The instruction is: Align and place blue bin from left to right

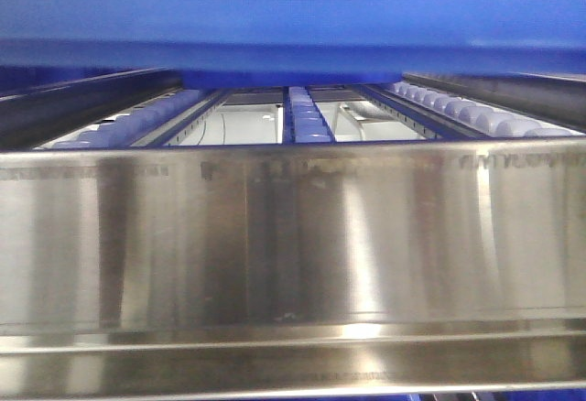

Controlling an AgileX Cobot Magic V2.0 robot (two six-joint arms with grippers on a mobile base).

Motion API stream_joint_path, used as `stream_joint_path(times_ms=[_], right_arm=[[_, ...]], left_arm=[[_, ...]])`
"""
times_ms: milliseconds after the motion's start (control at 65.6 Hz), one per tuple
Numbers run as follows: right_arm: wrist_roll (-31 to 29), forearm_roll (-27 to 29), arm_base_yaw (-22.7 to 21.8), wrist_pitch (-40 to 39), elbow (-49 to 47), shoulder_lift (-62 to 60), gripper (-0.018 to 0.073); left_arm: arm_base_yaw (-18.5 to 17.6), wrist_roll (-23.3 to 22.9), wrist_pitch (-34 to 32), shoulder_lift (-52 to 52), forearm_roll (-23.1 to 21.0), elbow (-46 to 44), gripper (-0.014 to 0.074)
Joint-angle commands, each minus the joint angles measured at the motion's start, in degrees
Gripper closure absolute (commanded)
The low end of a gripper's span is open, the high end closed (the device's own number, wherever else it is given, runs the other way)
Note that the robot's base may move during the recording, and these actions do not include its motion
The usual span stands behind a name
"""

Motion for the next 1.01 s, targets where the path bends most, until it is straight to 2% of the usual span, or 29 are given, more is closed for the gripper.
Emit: stream_joint_path(times_ms=[0, 61, 213, 320, 503, 579, 655, 991], right_arm=[[-1.1, -0.59, -0.4, -5.79, -1.76, 1.15, 0.0636], [-2.61, 0.89, -2.0, -5.68, -3.19, 2.41, 0.0636], [-8.78, 6.95, -6.31, -6.24, -6.83, 4.88, 0.0636], [-9.05, 7.49, -9.2, -6.4, -7.22, 5.8, 0.0637], [-15.9, 14.46, -15.46, -10.25, -7.22, 7.6, 0.0637], [-17.26, 17.42, -18.23, -12.22, -7.22, 8.88, 0.0637], [-18.17, 19.86, -20.22, -12.73, -7.22, 10.4, 0.0637], [-18.17, 20.03, -21.23, -15.04, -7.22, 15.64, 0.0637]], left_arm=[[0.95, 1.29, -10.51, -0.12, -3.05, -1.15, 0.0707], [3.4, 2.37, -11.69, 0.81, -6.82, -2.36, 0.0707], [8.99, 8.4, -11.94, 4.31, -15.0, -4.89, 0.0707], [11.14, 8.97, -13.46, 6.4, -17.68, -5.54, 0.0707], [14.28, 8.97, -15.75, 9.59, -20.79, -5.54, 0.0707], [15.01, 9.94, -16.46, 10.53, -22.64, -5.54, 0.0707], [15.13, 9.94, -17.64, 11.41, -22.5, -5.54, 0.0707], [15.84, 9.94, -20.22, 15.81, -22.29, -5.54, 0.0707]])
